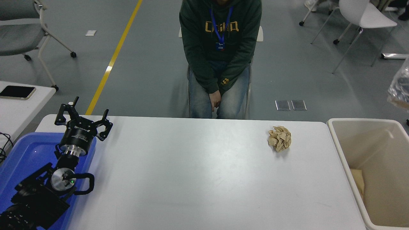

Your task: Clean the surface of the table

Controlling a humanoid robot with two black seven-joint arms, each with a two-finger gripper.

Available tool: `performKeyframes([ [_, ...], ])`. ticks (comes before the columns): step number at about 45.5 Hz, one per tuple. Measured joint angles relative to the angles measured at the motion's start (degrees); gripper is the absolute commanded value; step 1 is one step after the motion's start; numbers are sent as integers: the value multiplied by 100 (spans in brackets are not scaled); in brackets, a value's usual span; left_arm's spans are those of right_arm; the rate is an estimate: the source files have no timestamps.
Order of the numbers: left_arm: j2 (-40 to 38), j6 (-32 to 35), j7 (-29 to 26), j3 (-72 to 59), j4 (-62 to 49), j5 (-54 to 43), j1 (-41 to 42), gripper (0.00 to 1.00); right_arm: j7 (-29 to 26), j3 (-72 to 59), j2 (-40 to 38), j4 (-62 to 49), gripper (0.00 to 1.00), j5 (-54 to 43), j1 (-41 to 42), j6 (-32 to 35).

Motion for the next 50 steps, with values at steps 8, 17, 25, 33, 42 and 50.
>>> performKeyframes([
  [8,0,0,0,0,0,-1,0,100,-13,-29,194,-390,0,252,-454,-280],
  [17,1,0,0,0,0,-2,0,100,-22,-23,412,-574,0,443,-891,-727],
  [25,1,0,0,0,0,-4,-1,100,-28,-5,583,-639,0,646,-1188,-1037],
  [33,1,0,0,0,0,-4,-5,100,-28,2,727,-669,0,844,-1347,-1225],
  [42,3,0,0,0,0,-4,-6,100,-30,-10,817,-686,0,953,-1452,-1311],
  [50,4,0,0,0,0,-4,-6,100,-41,-18,905,-688,0,992,-1492,-1347],
])
